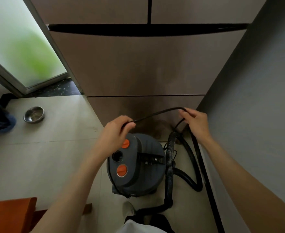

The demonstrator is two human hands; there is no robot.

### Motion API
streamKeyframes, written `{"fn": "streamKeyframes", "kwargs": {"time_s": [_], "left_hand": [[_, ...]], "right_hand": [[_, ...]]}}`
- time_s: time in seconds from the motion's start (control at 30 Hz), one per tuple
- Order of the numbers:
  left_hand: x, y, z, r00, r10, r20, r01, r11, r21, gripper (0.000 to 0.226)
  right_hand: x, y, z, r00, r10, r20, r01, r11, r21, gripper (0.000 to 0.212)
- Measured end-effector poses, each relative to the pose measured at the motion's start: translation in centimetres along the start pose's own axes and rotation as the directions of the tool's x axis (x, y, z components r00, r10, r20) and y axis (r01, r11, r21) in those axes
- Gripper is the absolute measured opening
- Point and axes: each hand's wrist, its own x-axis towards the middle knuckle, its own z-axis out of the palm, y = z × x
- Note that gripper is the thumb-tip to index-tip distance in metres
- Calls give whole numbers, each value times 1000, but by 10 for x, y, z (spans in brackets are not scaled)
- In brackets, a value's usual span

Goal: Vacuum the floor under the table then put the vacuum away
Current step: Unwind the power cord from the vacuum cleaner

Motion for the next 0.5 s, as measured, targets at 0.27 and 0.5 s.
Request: {"fn": "streamKeyframes", "kwargs": {"time_s": [0.27,0.5], "left_hand": [[20,0,8,980,-152,-128,178,958,226,17],[42,4,8,978,-176,-111,192,970,151,15]], "right_hand": [[14,-47,-11,972,-117,-201,167,954,249,19],[33,-26,-33,972,-103,-212,123,989,80,21]]}}
